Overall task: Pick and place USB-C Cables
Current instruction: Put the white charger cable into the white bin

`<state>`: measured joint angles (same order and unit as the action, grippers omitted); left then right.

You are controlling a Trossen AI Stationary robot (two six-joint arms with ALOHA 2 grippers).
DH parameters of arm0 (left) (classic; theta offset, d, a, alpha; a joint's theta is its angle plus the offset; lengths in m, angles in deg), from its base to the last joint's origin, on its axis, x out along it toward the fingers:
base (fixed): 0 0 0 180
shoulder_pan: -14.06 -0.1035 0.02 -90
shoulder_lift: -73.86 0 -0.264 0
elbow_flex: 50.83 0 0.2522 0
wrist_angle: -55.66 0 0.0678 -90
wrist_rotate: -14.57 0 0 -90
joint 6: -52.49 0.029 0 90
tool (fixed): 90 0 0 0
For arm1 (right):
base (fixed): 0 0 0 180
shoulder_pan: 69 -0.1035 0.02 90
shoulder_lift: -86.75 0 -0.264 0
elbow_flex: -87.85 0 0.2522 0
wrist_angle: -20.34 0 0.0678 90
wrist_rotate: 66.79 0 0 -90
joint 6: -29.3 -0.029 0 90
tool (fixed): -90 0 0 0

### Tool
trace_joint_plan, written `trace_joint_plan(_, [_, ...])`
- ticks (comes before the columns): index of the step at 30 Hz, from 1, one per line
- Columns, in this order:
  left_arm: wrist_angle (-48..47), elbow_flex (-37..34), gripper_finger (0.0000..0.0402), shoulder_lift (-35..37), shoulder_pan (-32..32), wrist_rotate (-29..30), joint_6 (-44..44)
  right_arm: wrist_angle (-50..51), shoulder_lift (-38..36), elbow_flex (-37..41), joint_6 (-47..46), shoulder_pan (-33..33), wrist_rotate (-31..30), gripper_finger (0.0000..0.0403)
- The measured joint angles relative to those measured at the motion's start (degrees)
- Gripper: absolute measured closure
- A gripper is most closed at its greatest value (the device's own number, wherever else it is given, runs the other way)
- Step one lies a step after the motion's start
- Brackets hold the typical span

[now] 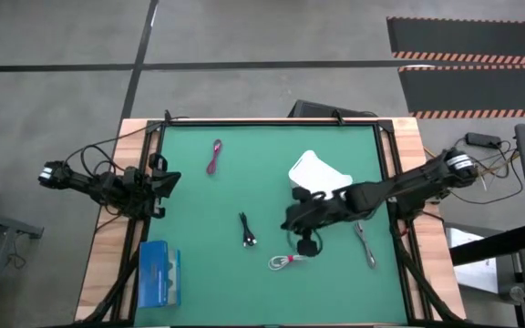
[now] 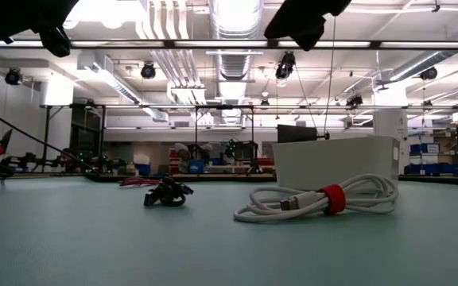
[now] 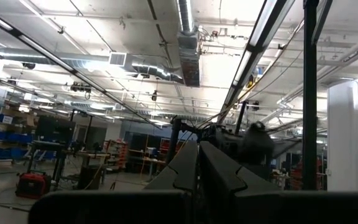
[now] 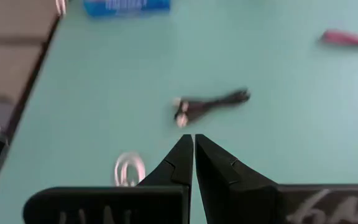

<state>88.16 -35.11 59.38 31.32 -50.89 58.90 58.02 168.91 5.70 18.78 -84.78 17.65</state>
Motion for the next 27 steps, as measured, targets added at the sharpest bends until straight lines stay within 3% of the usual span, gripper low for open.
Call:
trace_joint_plan(10, [-0.1,0.0,0.0401,0.0,0.0,0.0,0.0,21.3,12.1,-12.9,-1.5,-4.3,0.1,0.0394])
trace_joint_plan(18, [0.0,0.0,0.0401,0.0,0.0,0.0,0.0,24.1,17.4,-14.7,-2.4,-7.2,3.1,0.0394])
trace_joint_plan(27, [0.0,0.0,0.0401,0.0,0.0,0.0,-0.1,23.8,18.1,-14.7,-6.0,-8.0,3.0,0.0394])
